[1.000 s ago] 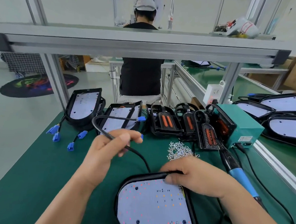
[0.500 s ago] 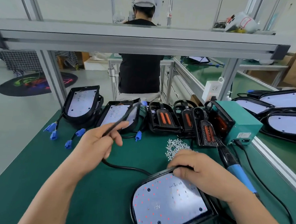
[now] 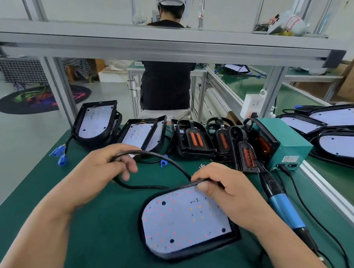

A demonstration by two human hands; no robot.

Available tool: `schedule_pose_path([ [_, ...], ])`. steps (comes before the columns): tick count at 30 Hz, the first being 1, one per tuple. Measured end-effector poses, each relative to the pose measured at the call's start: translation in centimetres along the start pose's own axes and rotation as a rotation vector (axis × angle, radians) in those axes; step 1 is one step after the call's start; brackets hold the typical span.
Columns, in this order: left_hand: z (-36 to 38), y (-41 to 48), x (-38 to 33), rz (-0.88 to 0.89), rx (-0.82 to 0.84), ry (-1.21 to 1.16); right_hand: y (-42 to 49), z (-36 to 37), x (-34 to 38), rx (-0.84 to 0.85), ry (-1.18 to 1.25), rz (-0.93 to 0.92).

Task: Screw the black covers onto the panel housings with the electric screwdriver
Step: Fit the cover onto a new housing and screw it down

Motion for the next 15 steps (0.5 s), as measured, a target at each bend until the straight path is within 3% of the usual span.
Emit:
schedule_pose_path([
  [3, 0.7, 0.0, 1.5, -0.123, 0.059, -0.126, -0.4, -0.1, -1.4, 0.049, 0.199, 0.214],
  [6, 1.5, -0.2, 2.4, -0.222, 0.119, -0.120, -1.2, 0.9, -2.4, 0.175, 0.187, 0.354],
  [10, 3.6, -0.5, 2.2, -0.230, 0.186, -0.043, -2.5, 1.5, -2.7, 0.118, -0.049, 0.419],
  [15, 5.5, -0.7, 2.8, -0.352, 0.215, -0.008, -2.2, 0.2, -1.3, 0.124, -0.426, 0.353],
])
Point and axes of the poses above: each hand's wrist, its own y-axis towards the middle knuckle, its own z-axis out of the palm, x = y × z, the point moved 6 cm from there along y, towards the middle knuckle, and after that the axes turned 4 degrees about -y, right-handed, at the moved point
